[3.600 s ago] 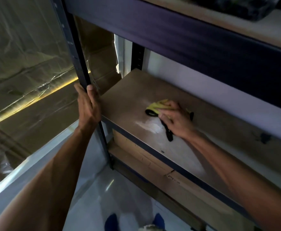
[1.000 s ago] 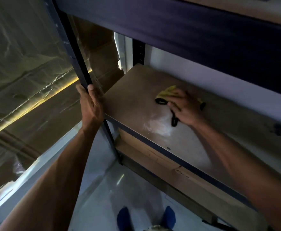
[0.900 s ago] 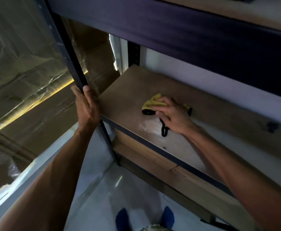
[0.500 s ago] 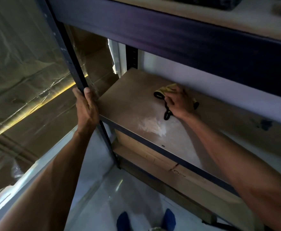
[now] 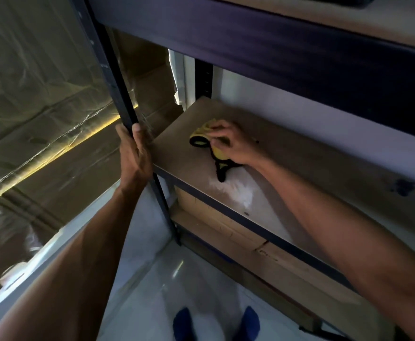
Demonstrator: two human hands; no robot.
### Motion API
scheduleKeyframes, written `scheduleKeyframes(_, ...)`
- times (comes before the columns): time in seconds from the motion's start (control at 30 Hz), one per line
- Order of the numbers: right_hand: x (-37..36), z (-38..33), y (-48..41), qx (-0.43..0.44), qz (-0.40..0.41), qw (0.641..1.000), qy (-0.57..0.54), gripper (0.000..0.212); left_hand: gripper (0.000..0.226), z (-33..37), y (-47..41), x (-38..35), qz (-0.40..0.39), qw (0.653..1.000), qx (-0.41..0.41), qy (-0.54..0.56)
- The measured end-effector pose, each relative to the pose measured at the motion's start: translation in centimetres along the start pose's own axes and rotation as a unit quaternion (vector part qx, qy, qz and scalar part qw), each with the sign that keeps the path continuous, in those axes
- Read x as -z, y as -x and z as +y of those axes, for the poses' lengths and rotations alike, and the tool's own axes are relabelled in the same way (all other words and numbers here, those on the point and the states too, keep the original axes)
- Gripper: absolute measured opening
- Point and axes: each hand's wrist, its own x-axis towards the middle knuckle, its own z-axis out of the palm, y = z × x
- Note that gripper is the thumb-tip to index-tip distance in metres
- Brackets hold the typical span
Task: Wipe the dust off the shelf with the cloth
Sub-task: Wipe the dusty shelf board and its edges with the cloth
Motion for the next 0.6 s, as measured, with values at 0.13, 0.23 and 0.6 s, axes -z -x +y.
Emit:
scheduleKeyframes(0.13, -1.7, -0.7, 1.4, 0.071, -0.064, 0.995, 0.039, 0.029, 0.022, -0.4, -0.1, 0.2, 0.001, 1.000, 0.003, -0.002)
scheduleKeyframes(0.23, -0.3, 0.3, 4.2, 0.119, -0.116, 0.984, 0.069, 0.030, 0.023, -0.5, -0.2, 0.1, 0.001, 1.000, 0.004, -0.008)
scheduleKeyframes(0.6, -0.7, -2.8, 1.2, 0.053, -0.131, 0.990, -0.005, 0.037, 0.018, -0.5, -0.2, -0.1, -0.005, 1.000, 0.013, 0.003)
